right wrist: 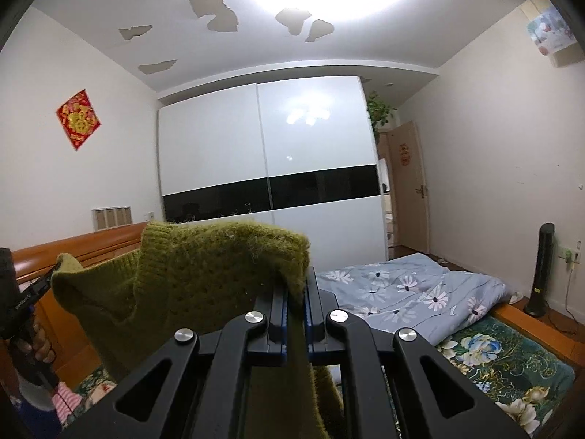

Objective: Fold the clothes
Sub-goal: 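Raise the sweater high with both grippers to let it hang open, then lower the hanging sweater onto the duvet with both grippers, laying it flat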

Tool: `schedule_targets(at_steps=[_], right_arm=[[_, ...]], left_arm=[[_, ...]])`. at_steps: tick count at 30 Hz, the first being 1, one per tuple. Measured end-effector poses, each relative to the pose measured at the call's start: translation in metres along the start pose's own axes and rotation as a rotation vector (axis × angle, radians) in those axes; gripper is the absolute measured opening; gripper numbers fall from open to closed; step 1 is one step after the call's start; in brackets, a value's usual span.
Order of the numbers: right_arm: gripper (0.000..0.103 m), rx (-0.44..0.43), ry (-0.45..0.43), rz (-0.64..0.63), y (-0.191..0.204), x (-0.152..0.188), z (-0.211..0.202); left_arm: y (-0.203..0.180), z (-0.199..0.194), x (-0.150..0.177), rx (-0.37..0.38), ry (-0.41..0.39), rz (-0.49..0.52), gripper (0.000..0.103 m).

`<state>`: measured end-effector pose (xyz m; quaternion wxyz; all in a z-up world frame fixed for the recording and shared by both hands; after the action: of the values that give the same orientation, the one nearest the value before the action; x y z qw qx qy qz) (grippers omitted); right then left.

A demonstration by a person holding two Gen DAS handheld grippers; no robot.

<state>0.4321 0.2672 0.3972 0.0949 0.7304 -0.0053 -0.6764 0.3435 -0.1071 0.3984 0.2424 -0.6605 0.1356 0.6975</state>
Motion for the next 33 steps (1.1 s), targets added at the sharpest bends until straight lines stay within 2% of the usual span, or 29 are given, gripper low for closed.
schedule_targets(at_steps=[3, 5, 11, 13, 17, 23, 24, 29, 33], right_arm=[[0.007, -0.036, 0.001, -0.005, 0.008, -0.011, -0.008], [0.007, -0.023, 0.056, 0.021, -0.008, 0.008, 0.021], [0.007, 0.013, 0.221, 0.1, -0.054, 0.064, 0.106], [0.007, 0.025, 0.275, 0.126, -0.07, 0.083, 0.134], [0.007, 0.05, 0.385, 0.178, -0.1, 0.12, 0.19], [0.007, 0.109, 0.597, 0.361, -0.167, 0.263, 0.276], [0.007, 0.12, 0.628, 0.384, -0.178, 0.285, 0.289], [0.007, 0.15, 0.734, 0.431, -0.218, 0.342, 0.359], [0.007, 0.145, 0.754, 0.368, -0.232, 0.338, 0.407]], left_arm=[[0.007, 0.006, -0.011, -0.017, 0.006, -0.009, 0.007], [0.014, 0.018, -0.017, -0.042, 0.017, -0.013, 0.007], [0.04, 0.107, 0.034, -0.107, 0.185, -0.053, 0.007], [0.05, 0.14, 0.075, -0.145, 0.28, -0.071, 0.007], [0.078, 0.205, 0.184, -0.201, 0.485, -0.152, 0.007], [0.119, 0.278, 0.348, -0.327, 0.792, -0.28, 0.006], [0.125, 0.287, 0.367, -0.349, 0.83, -0.307, 0.006], [0.154, 0.327, 0.438, -0.435, 0.917, -0.394, 0.006], [0.164, 0.369, 0.43, -0.454, 0.878, -0.388, 0.006]])
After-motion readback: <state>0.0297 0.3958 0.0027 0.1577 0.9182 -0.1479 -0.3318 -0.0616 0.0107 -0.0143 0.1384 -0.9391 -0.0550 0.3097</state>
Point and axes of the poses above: each gripper's, at about its wrist camera, not at the fingertips, and z roughly the way its jaws point, y to its left, x to its underside, the point moved 6 cm from there along z, roughly the way its jaws point, and after that the axes turned 12 degrees about -x, right-handed, at the moved point
